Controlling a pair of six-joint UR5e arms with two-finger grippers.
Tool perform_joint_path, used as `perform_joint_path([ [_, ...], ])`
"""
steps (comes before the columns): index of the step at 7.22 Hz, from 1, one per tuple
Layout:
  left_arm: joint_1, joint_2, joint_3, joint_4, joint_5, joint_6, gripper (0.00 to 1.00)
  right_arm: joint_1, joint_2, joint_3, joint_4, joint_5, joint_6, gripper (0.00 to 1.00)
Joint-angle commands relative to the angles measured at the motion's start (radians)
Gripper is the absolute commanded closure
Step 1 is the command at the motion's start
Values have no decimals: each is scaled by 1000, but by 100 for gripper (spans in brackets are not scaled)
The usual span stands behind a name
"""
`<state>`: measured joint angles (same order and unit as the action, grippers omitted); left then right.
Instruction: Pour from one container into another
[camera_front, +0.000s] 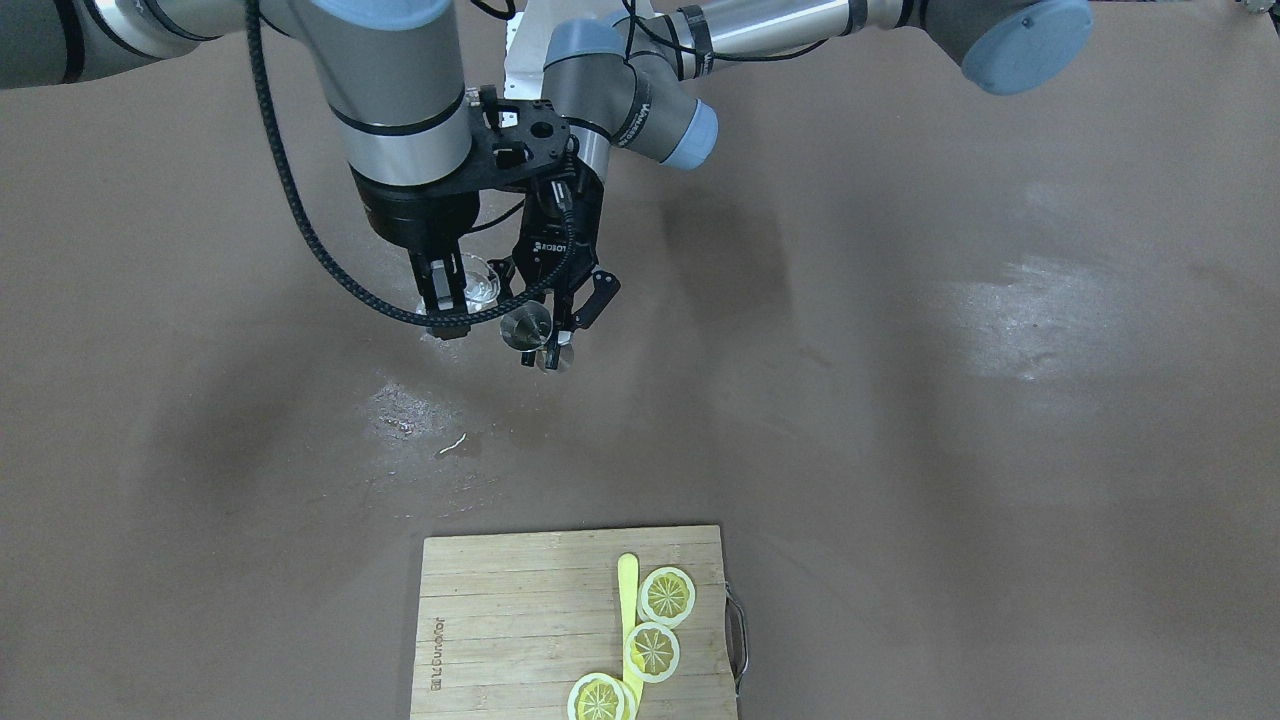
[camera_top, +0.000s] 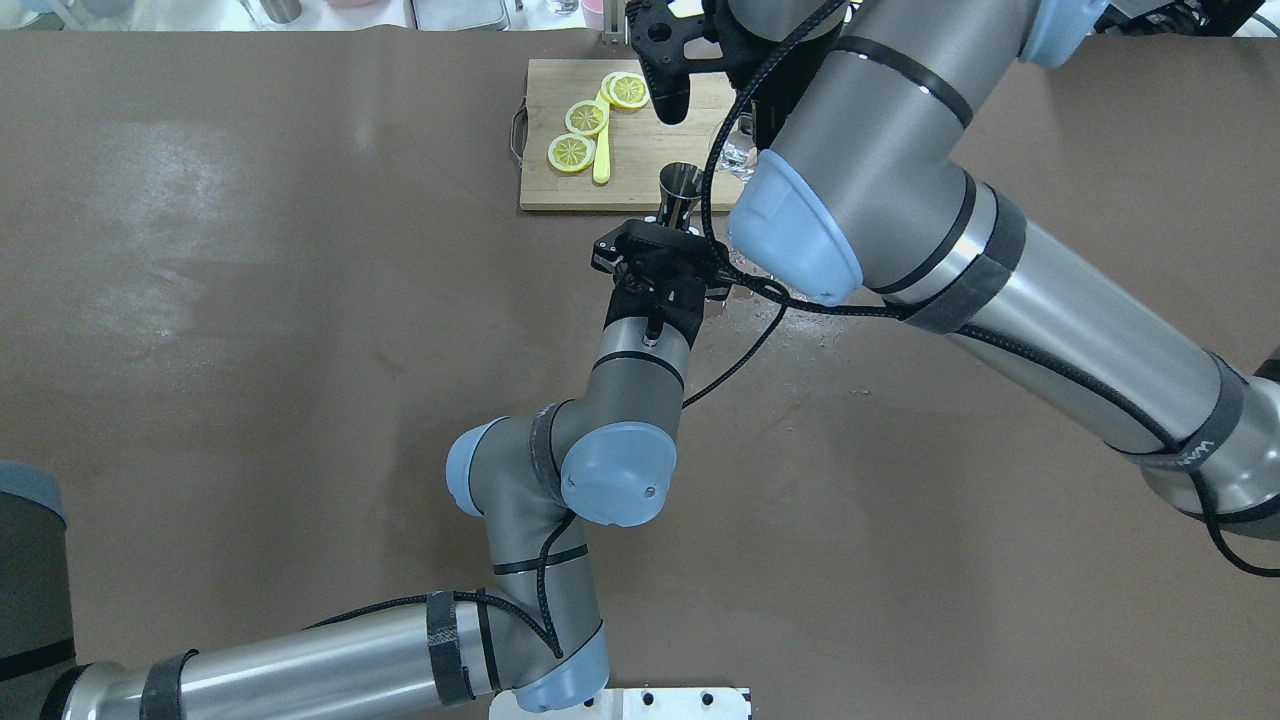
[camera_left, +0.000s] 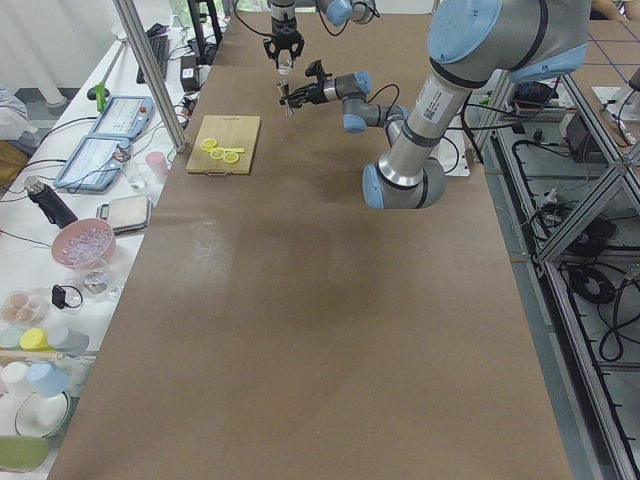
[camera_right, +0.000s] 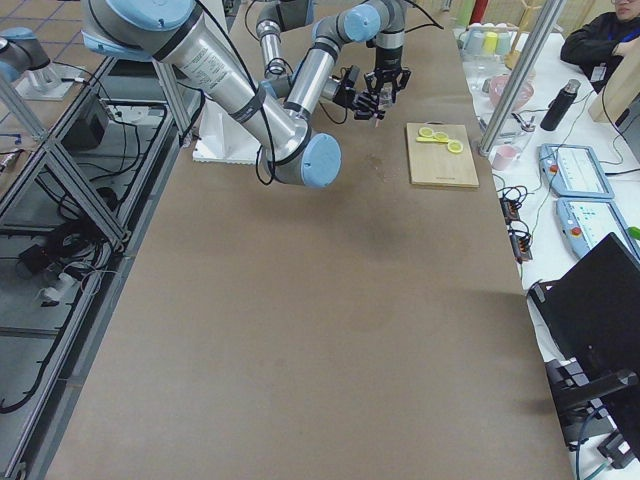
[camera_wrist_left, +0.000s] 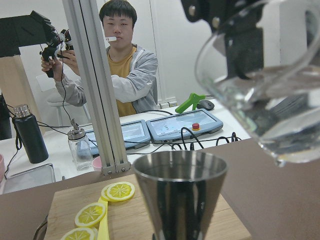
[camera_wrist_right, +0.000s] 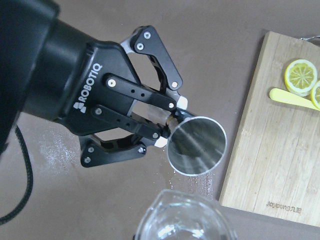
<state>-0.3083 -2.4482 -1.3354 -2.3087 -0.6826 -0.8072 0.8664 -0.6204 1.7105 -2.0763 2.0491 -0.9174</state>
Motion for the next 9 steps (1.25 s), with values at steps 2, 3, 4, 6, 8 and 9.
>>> perform_joint_path([
  [2,0,0,-1,2,0,-1,100,138,-95,84,63,150,2,100],
  [3,0,-3,-1,2,0,0,100,170,-143,87,123,205,12,100],
  [4,0,-3,-1,0,-2,0,100,189,-188,87,195,236,26,100],
  [6,0,-3,-13,0,-11,-1,100,206,-273,87,329,305,87,100],
  [8,-6,-5,-25,0,-14,0,100,212,-358,86,456,374,121,100],
  [9,-6,-2,-63,6,-32,0,100,220,-404,86,511,408,123,100],
])
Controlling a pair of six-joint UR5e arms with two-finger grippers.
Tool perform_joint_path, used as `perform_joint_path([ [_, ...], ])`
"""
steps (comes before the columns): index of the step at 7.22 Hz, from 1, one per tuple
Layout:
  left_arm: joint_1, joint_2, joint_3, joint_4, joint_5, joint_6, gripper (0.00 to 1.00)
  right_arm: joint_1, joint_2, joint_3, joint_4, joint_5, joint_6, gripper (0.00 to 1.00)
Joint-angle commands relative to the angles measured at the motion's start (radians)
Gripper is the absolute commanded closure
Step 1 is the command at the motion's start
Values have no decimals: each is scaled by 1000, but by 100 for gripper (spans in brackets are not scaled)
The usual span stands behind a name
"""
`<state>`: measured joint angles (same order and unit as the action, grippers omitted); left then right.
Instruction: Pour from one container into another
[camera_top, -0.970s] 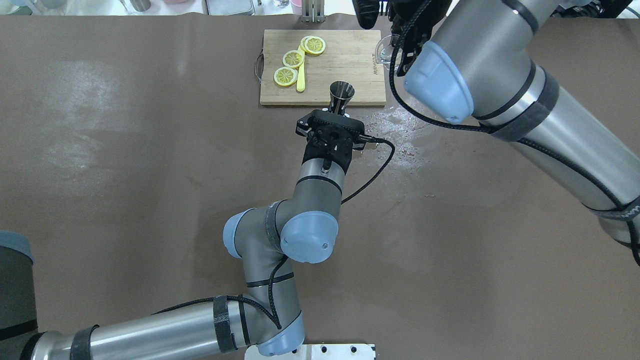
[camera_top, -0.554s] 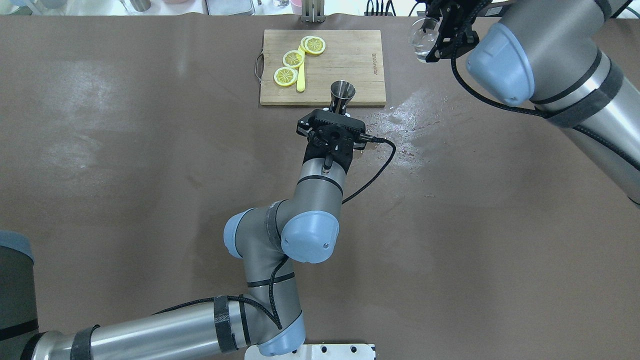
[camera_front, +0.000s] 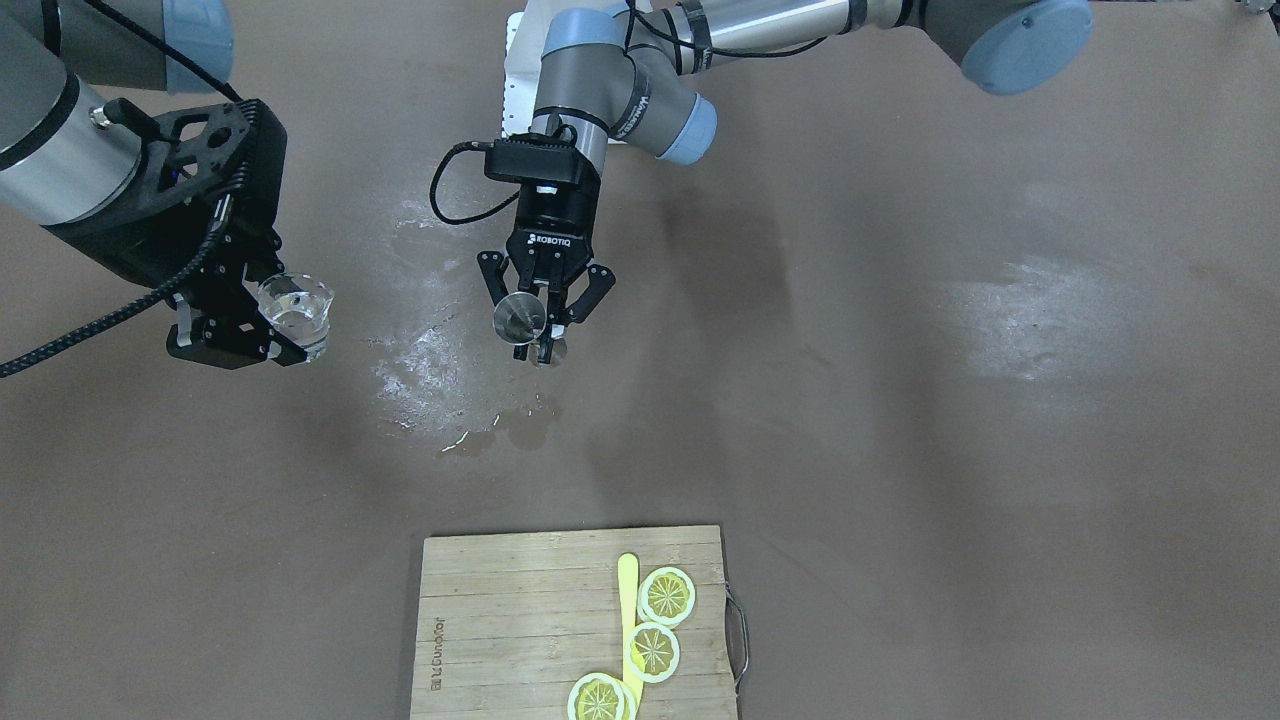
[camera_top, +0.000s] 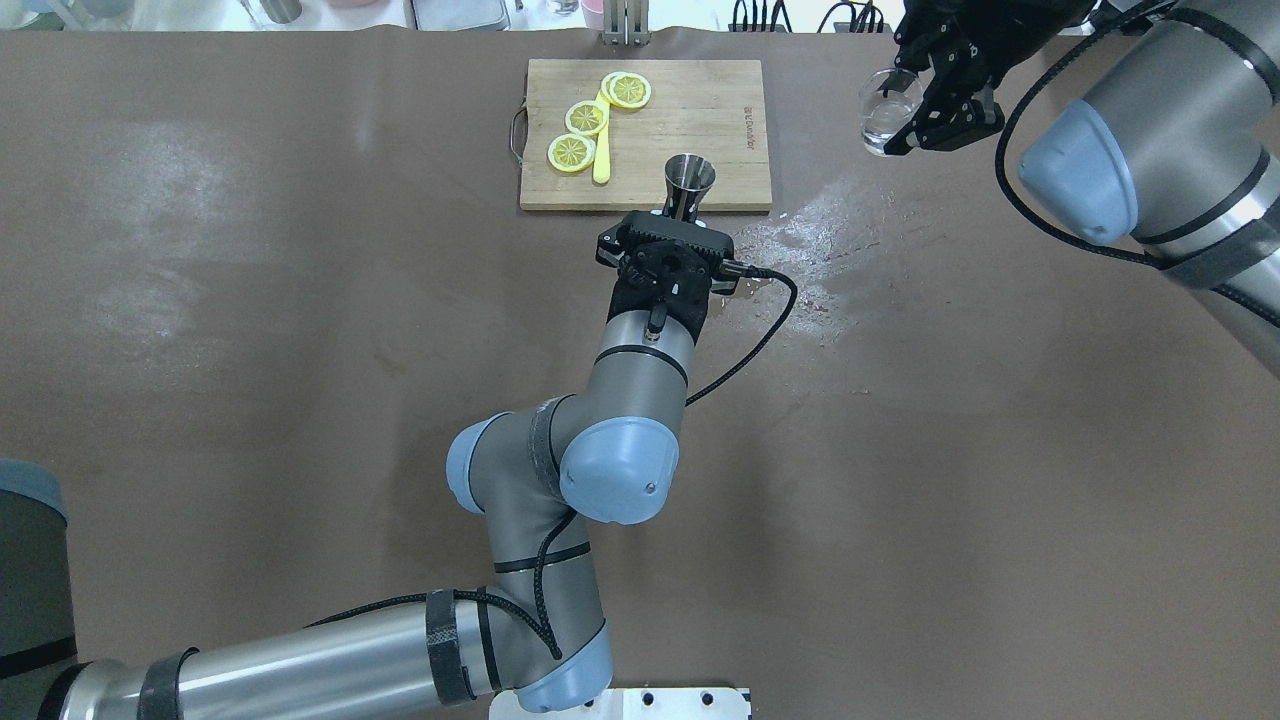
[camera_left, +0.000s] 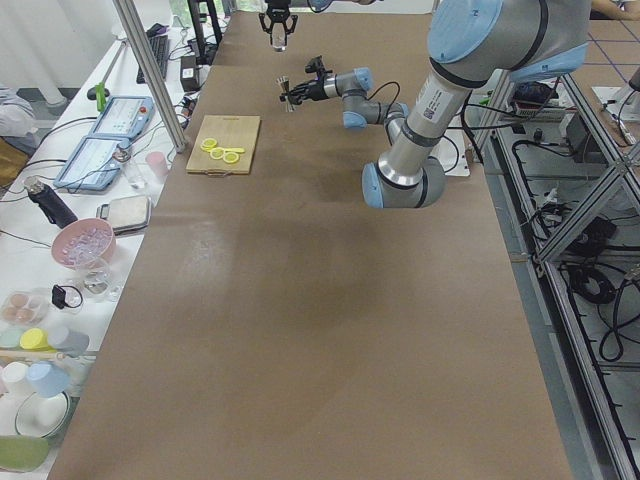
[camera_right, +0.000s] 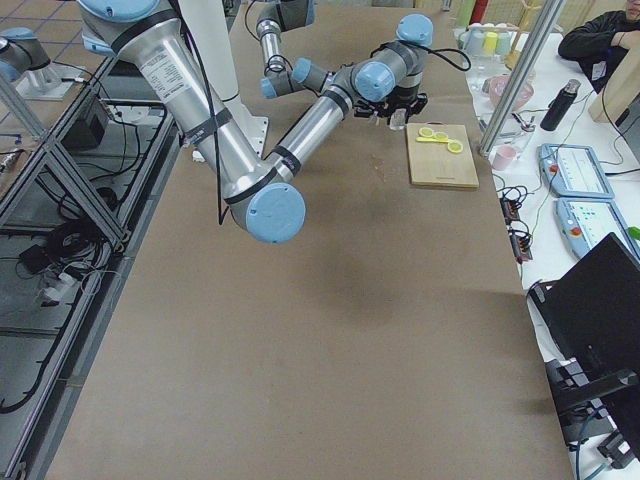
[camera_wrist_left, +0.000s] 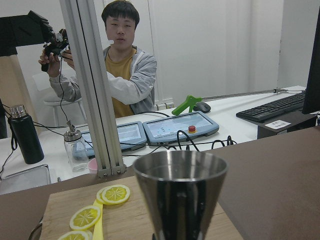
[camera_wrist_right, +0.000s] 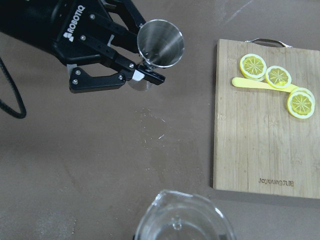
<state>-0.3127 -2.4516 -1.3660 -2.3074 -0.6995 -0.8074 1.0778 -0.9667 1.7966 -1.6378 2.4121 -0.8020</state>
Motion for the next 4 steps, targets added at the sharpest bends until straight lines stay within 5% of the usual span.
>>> perform_joint_path([
  [1,-3,22,-25,3,-17,1,100,10,-110,0,141,70,7,100],
  [4,-25,25,-36,0,-17,-1,100,43,-254,0,295,160,7,100],
])
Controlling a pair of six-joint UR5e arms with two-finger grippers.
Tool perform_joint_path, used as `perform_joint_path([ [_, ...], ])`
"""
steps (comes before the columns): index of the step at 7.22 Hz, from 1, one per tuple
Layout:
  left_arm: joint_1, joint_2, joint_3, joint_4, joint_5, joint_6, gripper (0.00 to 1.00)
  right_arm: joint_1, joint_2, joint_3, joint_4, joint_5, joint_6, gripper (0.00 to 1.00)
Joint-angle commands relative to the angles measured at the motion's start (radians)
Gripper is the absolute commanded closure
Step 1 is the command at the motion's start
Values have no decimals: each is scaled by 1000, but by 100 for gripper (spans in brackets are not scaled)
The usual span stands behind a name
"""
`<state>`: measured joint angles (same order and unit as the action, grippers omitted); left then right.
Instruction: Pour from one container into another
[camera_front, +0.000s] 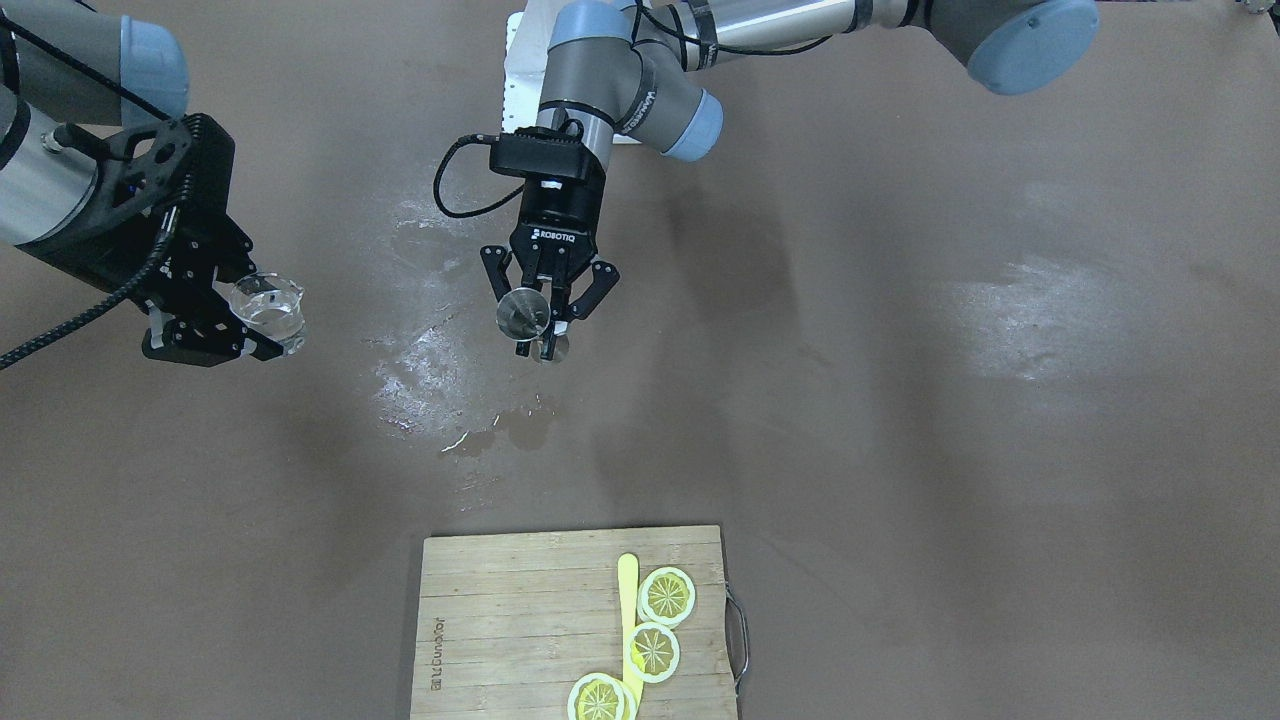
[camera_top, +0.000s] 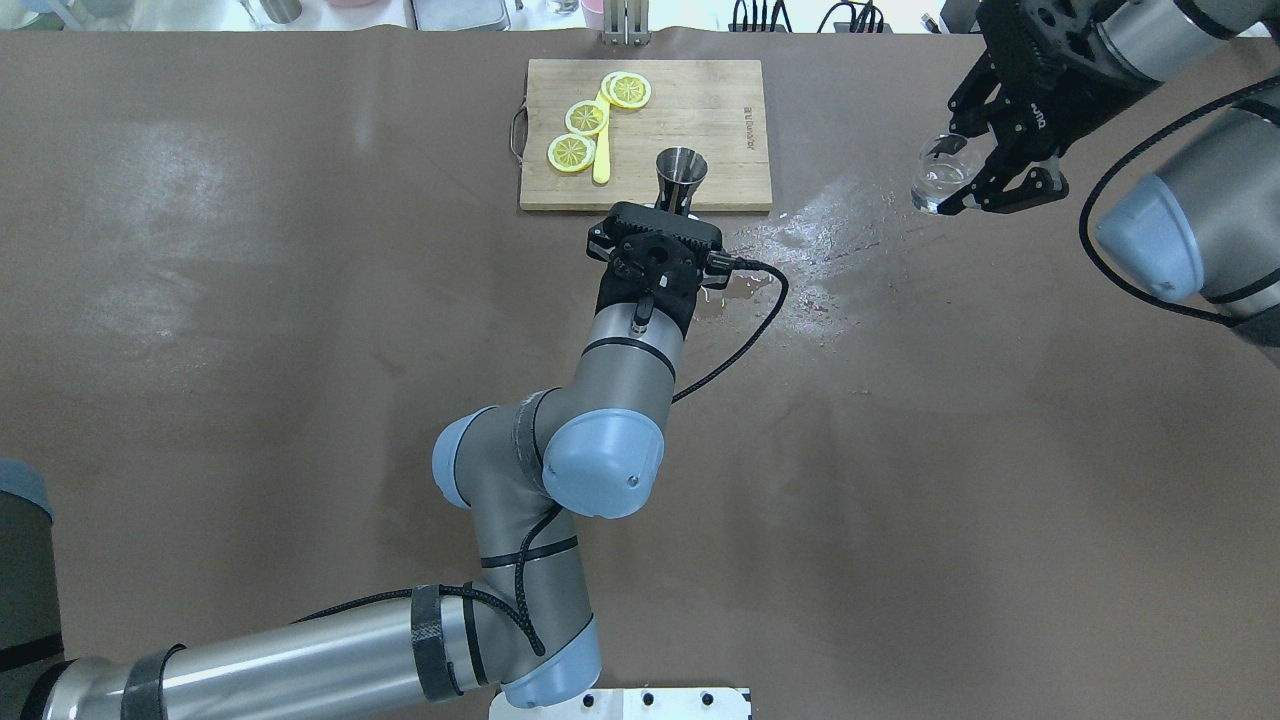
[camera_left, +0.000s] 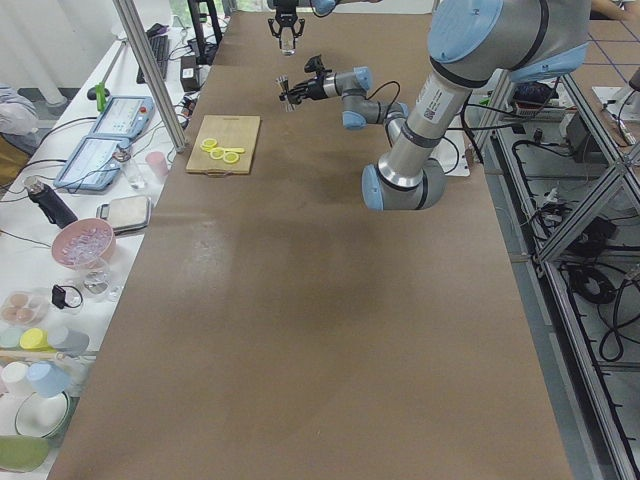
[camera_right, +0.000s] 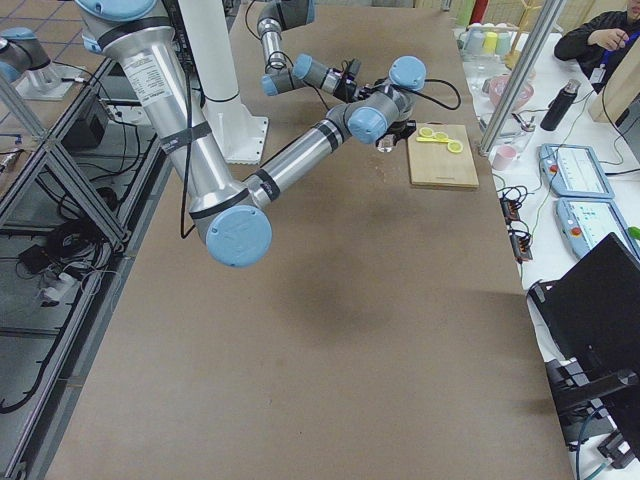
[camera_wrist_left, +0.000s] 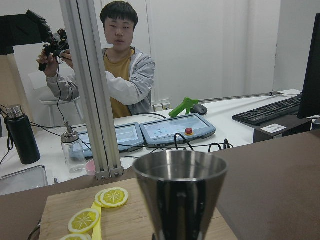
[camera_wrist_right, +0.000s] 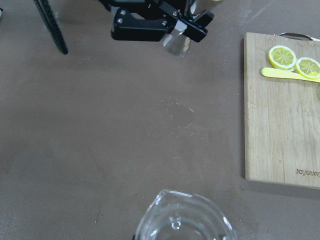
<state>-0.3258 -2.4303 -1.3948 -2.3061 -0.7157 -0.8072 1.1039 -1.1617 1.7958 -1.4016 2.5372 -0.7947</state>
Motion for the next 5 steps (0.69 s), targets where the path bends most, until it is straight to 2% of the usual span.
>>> perform_joint_path([
  [1,-19,40,-38,-3,-7,-1,100,27,-111,-6,131,40,29,100],
  [3,-35,227,-212,-54,-22,-1,100,28,-144,-67,237,55,43,100],
  [5,-152,351,-277,-162,-208,0,100,31,-165,-190,423,77,42,100],
])
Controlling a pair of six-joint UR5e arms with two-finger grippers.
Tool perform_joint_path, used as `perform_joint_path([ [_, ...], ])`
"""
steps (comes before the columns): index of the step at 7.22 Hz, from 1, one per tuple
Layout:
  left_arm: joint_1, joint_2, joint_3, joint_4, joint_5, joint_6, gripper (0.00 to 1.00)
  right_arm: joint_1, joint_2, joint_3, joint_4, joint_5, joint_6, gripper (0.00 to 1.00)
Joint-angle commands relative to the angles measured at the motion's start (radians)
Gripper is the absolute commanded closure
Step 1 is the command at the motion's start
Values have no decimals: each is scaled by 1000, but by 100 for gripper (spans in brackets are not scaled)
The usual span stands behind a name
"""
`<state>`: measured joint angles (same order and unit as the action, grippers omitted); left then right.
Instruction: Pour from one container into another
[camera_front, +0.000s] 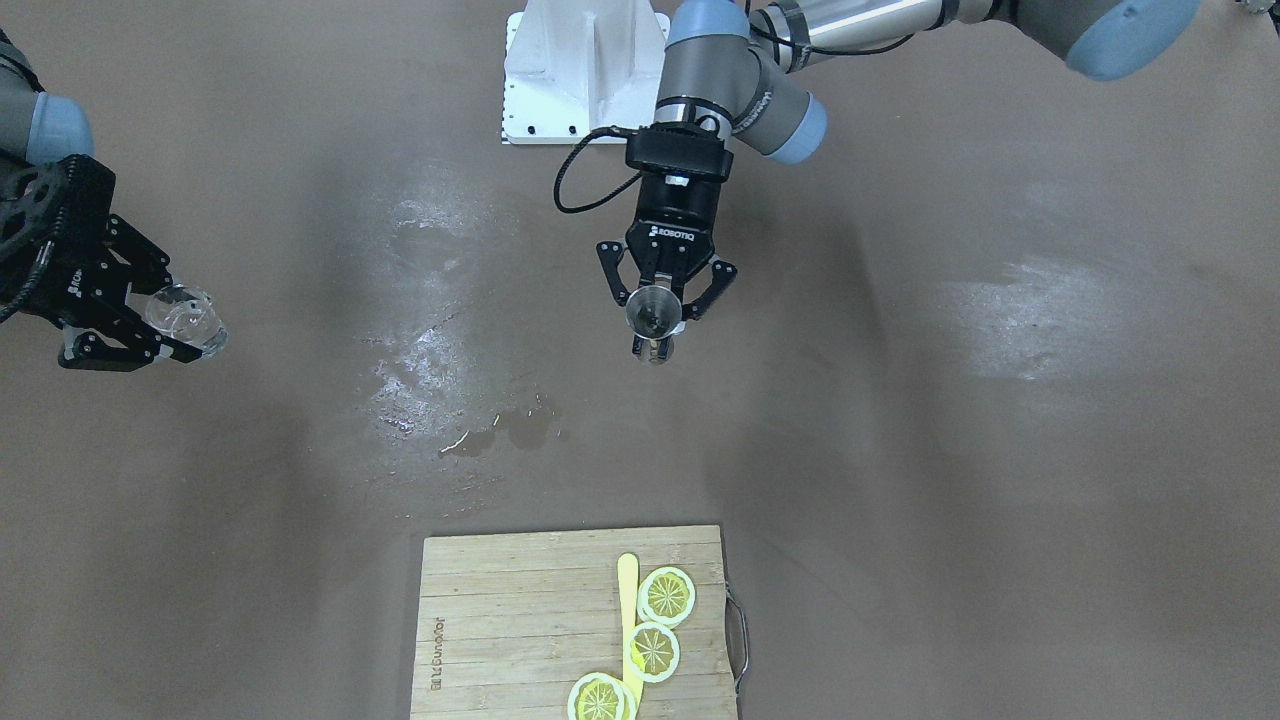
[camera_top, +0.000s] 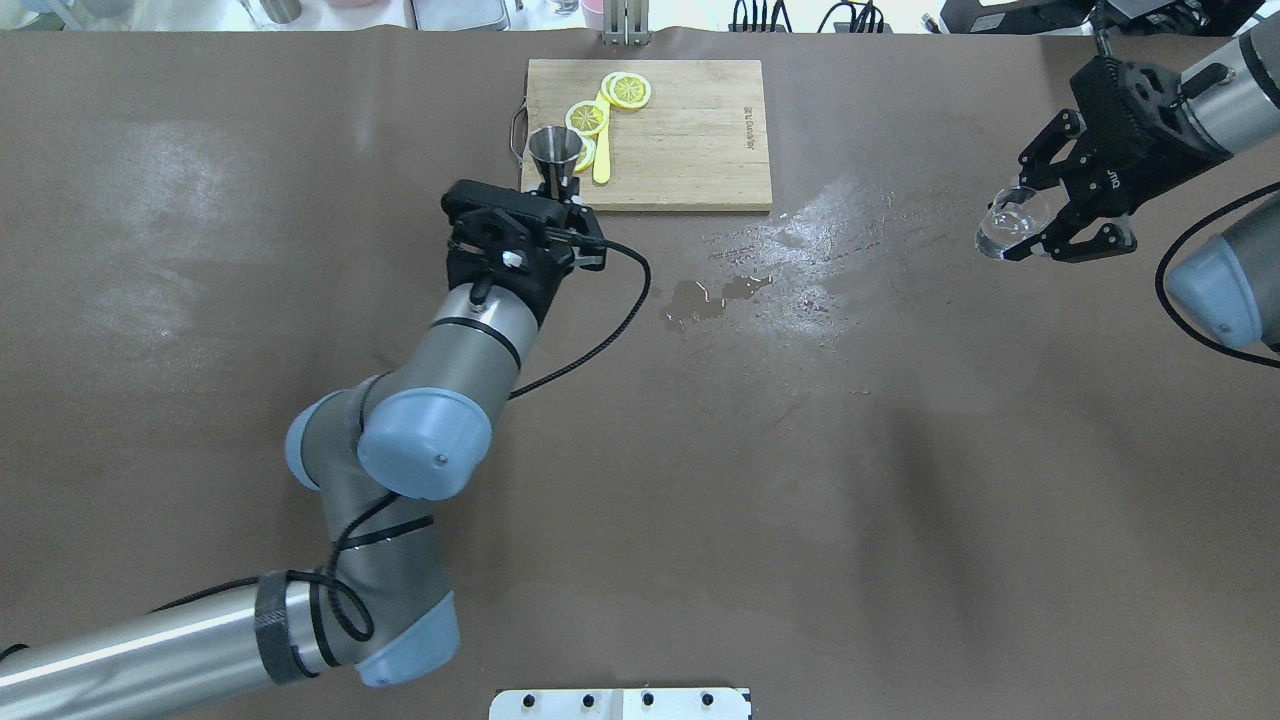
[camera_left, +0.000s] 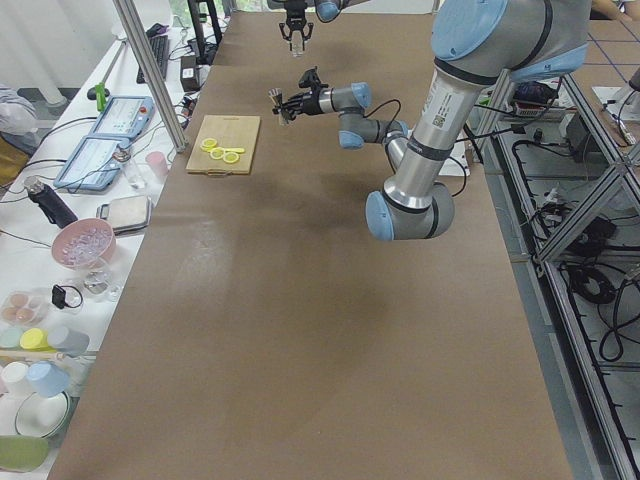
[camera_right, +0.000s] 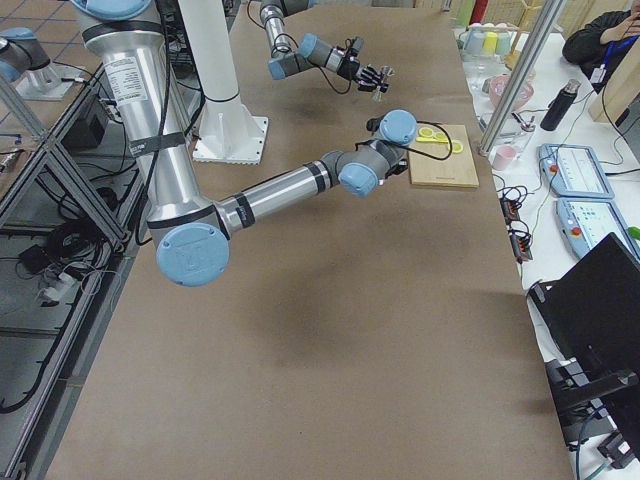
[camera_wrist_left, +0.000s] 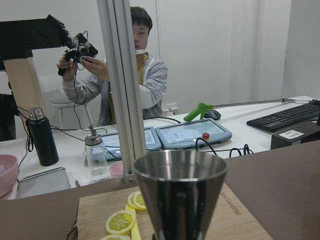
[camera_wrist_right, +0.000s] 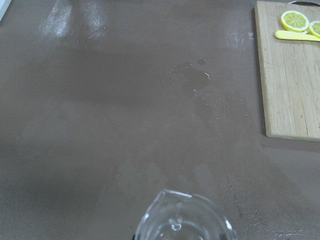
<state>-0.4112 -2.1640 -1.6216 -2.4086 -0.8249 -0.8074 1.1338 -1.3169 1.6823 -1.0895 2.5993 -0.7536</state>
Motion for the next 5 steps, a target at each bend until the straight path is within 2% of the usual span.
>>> perform_joint_path([
  [1,-86,152,-57,-113,-108,1,100,1,-8,-152,211,22,0,100],
  [3,-107,344,-55,-316,-109,1,100,0,-1,-301,391,42,2,100],
  [4,-107,446,-46,-442,-111,1,100,0,7,-358,425,68,0,100],
  [5,-106,526,-47,-510,-111,2,100,-3,16,-401,457,74,0,100],
])
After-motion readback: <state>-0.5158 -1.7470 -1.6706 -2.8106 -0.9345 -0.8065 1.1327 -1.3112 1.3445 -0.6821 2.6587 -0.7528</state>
